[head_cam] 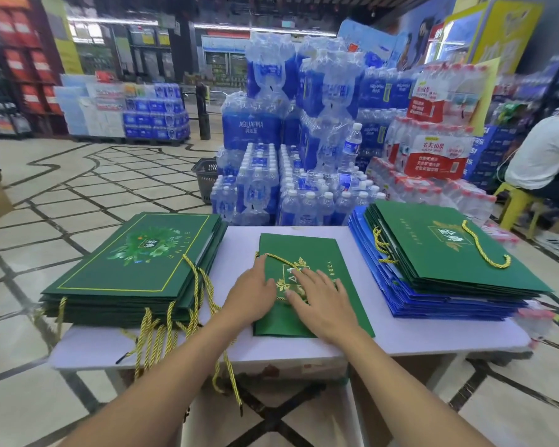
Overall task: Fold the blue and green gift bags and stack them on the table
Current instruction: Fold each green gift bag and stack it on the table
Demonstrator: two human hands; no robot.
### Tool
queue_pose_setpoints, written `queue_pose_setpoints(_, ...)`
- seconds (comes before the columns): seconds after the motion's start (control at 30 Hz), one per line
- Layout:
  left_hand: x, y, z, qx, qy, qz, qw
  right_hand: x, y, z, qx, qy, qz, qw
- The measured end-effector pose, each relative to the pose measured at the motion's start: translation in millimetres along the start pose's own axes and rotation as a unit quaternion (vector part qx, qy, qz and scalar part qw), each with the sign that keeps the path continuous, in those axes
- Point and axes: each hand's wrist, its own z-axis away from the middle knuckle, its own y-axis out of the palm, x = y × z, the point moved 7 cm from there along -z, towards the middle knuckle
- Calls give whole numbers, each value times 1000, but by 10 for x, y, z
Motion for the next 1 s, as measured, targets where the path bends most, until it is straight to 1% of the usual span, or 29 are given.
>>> queue_pose_setpoints(0.07,-7,-67,14,-21,-25,138,990,-30,-80,9,-38,7,-75,996)
queue_pose_setpoints(0.17,-82,-109,47,-40,-46,314,948,-106,-189,33,-90,21,-185,978)
queue_pose_setpoints(0.2,-101,-108,49,-50,-56,358,931,-139,-211,35,-104,29,-218,970)
queue_pose_setpoints(0.27,-56,-67,51,-70,-104,418,900,-189,-255,51,-129,44,-268,954)
queue_pose_setpoints(0.3,-16,-28,46,-69,-139,451,879,-210,-275,57,-140,50,-289,946)
queue_pose_setpoints(0.33,17,18,43,-57,-172,486,855,-225,-292,59,-149,55,-310,937)
queue_pose_setpoints(0.37,9,64,75,-35,-195,505,840,-242,-301,74,-156,60,-326,930)
queue_pose_setpoints(0.4,-36,74,113,-18,-200,501,842,-257,-304,77,-162,63,-335,926)
queue_pose_setpoints(0.47,-77,49,121,-13,-163,442,882,-260,-301,83,-169,62,-330,927)
queue_pose_setpoints(0.53,-123,-13,120,-35,-115,394,911,-234,-297,65,-170,56,-302,936)
queue_pose_setpoints(0.57,-153,-41,144,-42,-96,373,922,-213,-297,58,-169,53,-283,943)
queue_pose_setpoints(0.63,-195,-61,177,-56,-70,355,931,-194,-309,48,-176,50,-244,952)
queue_pose_setpoints(0.67,-190,-67,185,-66,-61,356,930,-206,-329,47,-185,61,-217,957)
queue_pose_setpoints(0.73,-191,-140,218,-94,-44,375,921,-276,-384,75,-200,118,-143,962)
queue_pose_setpoints(0.77,-180,-182,223,-108,-37,382,917,-306,-403,91,-192,153,-110,963)
queue_pose_setpoints(0.83,-145,-261,216,-129,-20,403,906,-353,-356,84,-139,204,-88,965)
queue_pose_setpoints(0.9,-144,-326,238,-141,-17,434,890,-354,-285,46,-95,220,-105,965)
queue_pose_setpoints(0.93,-128,-343,239,-145,-19,448,882,-354,-272,20,-93,218,-131,963)
queue_pose_setpoints(1.0,-115,-392,252,-153,-25,473,867,-343,-303,-25,-118,205,-235,943)
